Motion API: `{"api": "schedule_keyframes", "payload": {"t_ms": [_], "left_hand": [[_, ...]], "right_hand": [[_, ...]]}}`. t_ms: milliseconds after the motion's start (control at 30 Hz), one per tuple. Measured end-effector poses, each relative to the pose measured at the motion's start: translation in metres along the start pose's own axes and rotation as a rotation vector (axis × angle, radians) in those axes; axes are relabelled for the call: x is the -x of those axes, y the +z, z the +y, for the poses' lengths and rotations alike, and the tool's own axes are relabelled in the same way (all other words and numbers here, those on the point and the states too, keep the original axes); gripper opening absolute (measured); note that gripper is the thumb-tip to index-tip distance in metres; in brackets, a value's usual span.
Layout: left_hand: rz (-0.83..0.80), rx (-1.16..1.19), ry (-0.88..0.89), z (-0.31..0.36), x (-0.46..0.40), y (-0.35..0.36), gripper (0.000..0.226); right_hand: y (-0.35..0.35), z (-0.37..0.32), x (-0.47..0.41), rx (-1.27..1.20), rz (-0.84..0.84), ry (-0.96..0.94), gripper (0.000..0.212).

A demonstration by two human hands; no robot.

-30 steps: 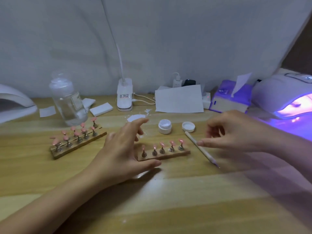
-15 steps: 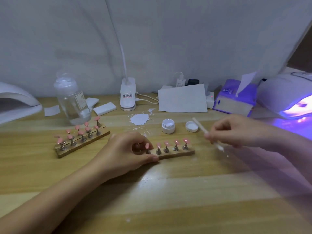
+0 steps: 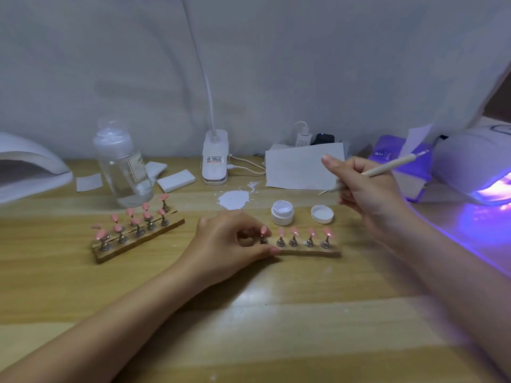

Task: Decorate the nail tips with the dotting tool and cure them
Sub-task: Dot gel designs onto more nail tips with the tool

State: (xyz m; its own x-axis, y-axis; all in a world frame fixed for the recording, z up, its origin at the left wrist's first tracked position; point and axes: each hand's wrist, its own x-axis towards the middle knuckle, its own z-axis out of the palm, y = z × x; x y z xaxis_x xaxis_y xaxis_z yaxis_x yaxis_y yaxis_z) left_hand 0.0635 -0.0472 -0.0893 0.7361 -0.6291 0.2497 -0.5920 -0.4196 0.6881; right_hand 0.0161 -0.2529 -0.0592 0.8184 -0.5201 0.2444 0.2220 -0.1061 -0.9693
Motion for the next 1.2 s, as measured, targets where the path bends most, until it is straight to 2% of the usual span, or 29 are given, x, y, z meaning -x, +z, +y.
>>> {"api": "schedule_keyframes", "payload": {"t_ms": [100, 200, 400, 533, 700, 1000, 1200], "left_hand": [[0.006, 0.12, -0.02, -0.004, -0.001, 0.0, 0.03], [0.015, 0.128, 0.027, -0.007, -0.002, 0.001, 0.013], [0.01, 0.104, 0.045, -0.007, -0.001, 0.001, 0.033], [0.009, 0.082, 0.058, -0.007, 0.0, 0.003, 0.03], [0.03, 0.097, 0.05, -0.007, 0.001, 0.004, 0.031], [0.055, 0.074, 0.056, -0.005, 0.002, 0.005, 0.028], [0.065, 0.07, 0.059, -0.004, 0.004, 0.005, 0.035]], "right_hand": [[0.009, 0.006, -0.01, 0.121, 0.033, -0.103, 0.045], [0.02, 0.01, -0.018, 0.168, 0.015, -0.157, 0.041], [0.037, 0.022, -0.02, 0.211, -0.066, -0.158, 0.044], [0.039, 0.028, -0.019, 0.353, -0.086, -0.168, 0.049], [0.039, 0.029, -0.021, 0.481, -0.121, -0.19, 0.044], [0.039, 0.028, -0.02, 0.538, -0.144, -0.254, 0.043], [0.039, 0.026, -0.02, 0.576, -0.16, -0.264, 0.041]]}}
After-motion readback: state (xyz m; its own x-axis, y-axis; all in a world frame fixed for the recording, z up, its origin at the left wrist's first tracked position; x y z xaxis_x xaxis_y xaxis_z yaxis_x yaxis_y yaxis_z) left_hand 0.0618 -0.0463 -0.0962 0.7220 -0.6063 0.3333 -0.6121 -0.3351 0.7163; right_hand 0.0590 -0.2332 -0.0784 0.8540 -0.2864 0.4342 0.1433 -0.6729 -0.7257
